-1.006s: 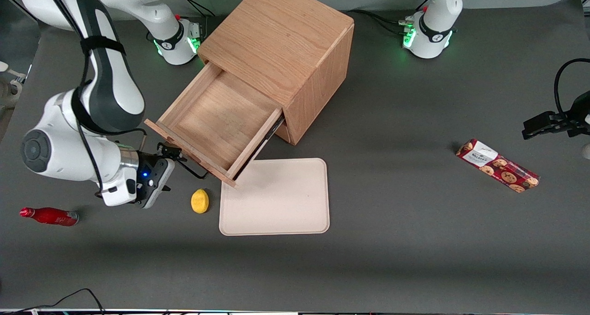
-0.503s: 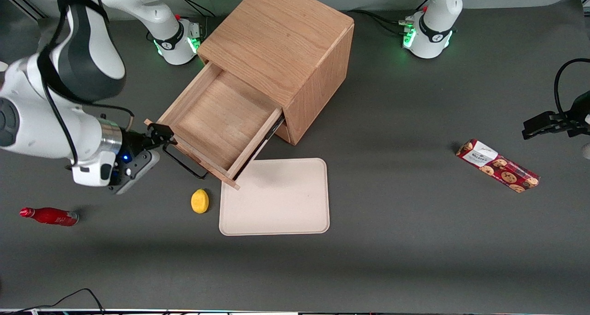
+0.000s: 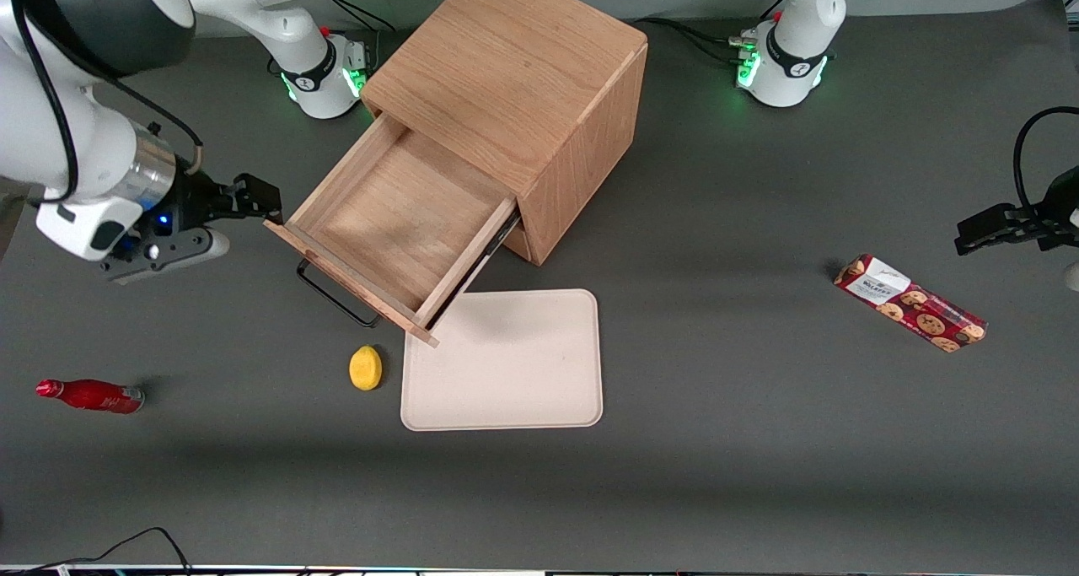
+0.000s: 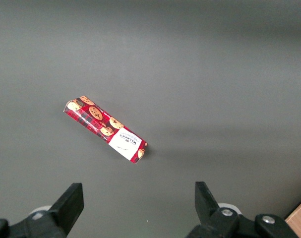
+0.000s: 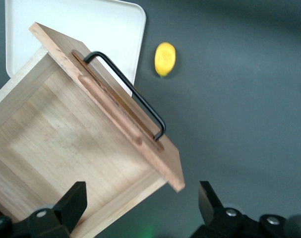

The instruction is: Open upper drawer

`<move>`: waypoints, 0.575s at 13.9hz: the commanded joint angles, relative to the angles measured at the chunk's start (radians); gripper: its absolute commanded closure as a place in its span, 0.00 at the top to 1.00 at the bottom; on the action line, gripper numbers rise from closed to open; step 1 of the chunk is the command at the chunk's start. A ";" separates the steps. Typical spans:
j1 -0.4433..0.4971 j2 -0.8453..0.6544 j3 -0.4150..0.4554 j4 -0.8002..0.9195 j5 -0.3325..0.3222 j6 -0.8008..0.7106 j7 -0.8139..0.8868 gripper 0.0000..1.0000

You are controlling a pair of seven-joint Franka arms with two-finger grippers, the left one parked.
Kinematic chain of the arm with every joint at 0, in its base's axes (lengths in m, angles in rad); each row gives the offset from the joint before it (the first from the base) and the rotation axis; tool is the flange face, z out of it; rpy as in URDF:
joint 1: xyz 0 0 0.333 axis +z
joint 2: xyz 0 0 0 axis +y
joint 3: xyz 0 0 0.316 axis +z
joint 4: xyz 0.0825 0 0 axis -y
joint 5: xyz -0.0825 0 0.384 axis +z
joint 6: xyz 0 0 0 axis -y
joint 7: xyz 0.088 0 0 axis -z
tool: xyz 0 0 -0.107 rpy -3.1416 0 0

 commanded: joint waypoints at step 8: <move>-0.227 -0.122 0.010 -0.154 -0.053 0.038 0.044 1.00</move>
